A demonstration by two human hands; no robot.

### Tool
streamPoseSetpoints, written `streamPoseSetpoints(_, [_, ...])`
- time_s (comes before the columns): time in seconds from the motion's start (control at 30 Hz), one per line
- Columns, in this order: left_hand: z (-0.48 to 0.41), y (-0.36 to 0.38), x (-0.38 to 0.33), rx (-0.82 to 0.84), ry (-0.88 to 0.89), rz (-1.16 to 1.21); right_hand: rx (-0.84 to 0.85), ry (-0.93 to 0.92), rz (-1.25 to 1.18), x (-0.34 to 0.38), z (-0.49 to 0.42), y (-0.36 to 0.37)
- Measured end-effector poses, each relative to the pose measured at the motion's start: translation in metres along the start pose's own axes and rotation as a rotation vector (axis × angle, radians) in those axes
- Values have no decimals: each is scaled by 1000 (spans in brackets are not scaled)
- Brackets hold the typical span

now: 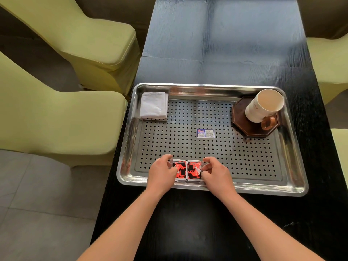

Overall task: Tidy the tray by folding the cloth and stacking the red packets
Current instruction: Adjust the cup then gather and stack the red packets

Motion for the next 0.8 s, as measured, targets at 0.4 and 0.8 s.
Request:
streamPoseSetpoints(0.4, [7, -6, -2, -8, 23, -11, 25, 2, 10, -2, 8, -1])
streamPoseSetpoints(0.8, [17, -27, -23, 2, 111, -252, -45, -91, 61, 19, 17, -33])
Point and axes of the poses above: each hand's wrist, its own z-axis away from the middle knuckle, its own y-axis out of the palm, x = y × z, the point moved 7 cm from there along -z, towards the middle knuckle
